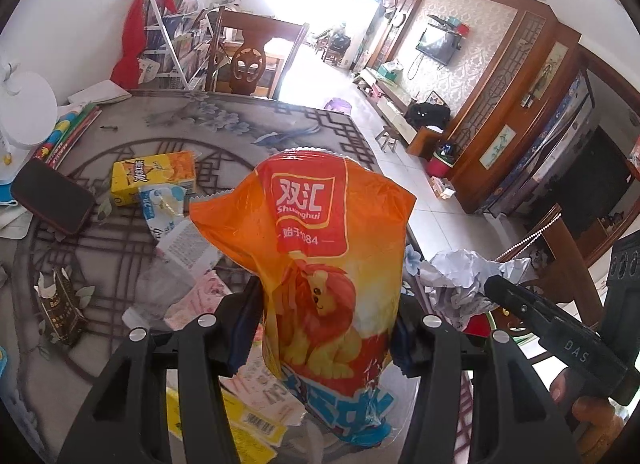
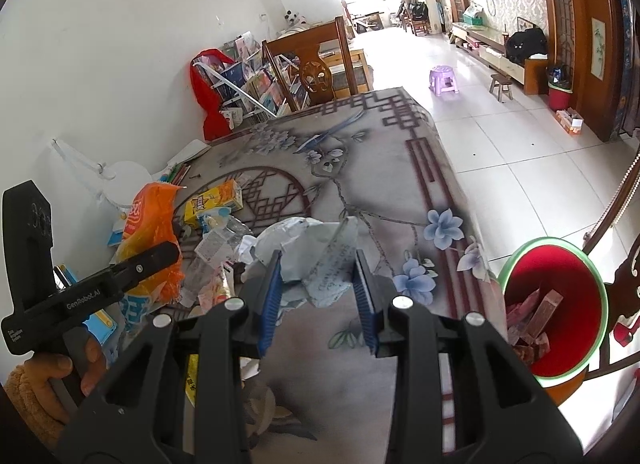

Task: Collect trash
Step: 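Carry the orange snack bag and white paper toward the red bucket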

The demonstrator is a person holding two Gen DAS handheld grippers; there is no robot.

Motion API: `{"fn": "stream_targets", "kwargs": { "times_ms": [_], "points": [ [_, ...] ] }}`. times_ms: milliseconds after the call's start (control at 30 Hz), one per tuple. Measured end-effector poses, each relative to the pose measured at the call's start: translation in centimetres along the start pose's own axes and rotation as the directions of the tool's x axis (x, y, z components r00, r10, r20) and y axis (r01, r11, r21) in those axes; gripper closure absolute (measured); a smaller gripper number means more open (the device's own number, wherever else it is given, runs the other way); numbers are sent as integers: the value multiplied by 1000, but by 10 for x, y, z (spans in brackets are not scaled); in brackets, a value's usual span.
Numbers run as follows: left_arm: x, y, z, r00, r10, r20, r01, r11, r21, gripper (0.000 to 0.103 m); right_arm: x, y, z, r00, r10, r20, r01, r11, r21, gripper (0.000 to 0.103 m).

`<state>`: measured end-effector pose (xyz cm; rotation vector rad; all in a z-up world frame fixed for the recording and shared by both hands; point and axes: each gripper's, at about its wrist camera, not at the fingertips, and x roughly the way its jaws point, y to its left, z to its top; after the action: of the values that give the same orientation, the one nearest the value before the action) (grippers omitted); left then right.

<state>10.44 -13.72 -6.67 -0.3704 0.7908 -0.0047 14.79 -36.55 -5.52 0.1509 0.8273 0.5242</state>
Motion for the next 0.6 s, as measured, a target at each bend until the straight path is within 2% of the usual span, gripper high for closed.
{"fn": "stream_targets", "kwargs": {
  "times_ms": [600],
  "points": [
    [21, -51, 5, 1000, 0, -19, 1, 999, 47, 52, -15, -67, 7, 999, -38, 17, 37, 996, 76, 70]
  ]
}}
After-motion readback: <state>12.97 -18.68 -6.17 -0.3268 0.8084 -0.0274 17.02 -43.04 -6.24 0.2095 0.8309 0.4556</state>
